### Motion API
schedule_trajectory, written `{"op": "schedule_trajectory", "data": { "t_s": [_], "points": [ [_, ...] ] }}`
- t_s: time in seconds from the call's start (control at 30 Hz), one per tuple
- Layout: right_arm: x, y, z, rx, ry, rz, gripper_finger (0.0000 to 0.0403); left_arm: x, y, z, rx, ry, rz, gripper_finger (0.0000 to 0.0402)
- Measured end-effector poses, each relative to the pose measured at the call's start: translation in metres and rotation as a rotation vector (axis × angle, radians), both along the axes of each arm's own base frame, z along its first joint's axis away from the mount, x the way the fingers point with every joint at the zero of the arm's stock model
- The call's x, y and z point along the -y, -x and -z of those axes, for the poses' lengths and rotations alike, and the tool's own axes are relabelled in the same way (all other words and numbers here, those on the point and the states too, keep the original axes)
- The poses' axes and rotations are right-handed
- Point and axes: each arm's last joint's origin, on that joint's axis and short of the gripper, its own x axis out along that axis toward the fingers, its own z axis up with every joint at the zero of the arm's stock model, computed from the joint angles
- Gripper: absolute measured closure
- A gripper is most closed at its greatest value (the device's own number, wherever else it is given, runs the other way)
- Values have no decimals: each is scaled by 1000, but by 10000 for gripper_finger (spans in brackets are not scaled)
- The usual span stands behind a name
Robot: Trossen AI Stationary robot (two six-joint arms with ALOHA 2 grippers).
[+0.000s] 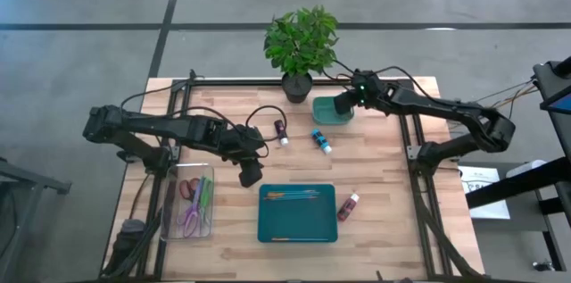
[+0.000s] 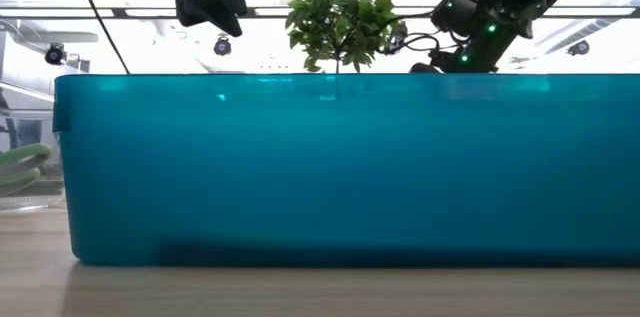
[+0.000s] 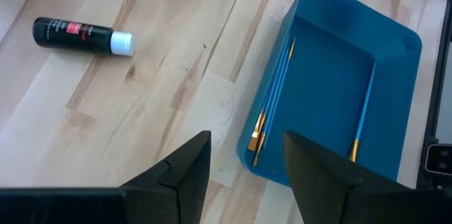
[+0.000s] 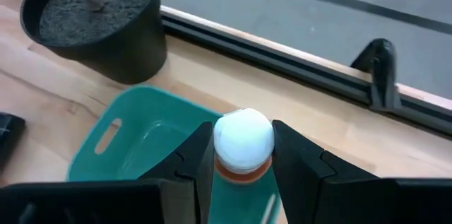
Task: Pick & Place Paint Supplies
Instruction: Put the brown paint bottle into the green bin
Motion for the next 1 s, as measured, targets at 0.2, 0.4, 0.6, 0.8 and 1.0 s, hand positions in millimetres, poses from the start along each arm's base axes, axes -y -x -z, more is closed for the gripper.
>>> {"op": "schedule_trajectory", "data": {
  "t_s": [0.2, 0.4, 0.6, 0.8, 1.0],
  "points": [
    [4, -6, 8, -45, -28, -28, 296, 0, 0, 0, -1, 11, -9, 218],
    [3, -6, 9, -54, -23, -31, 296, 0, 0, 0, -1, 13, -10, 218],
    [3, -4, 13, -66, -29, -30, 296, 0, 0, 0, -1, 13, -10, 218],
    [2, -4, 14, -65, -29, -30, 296, 0, 0, 0, -1, 13, -10, 218],
    [2, -3, 17, -65, -35, -24, 296, 0, 0, 0, -1, 15, -8, 218]
  ]
}}
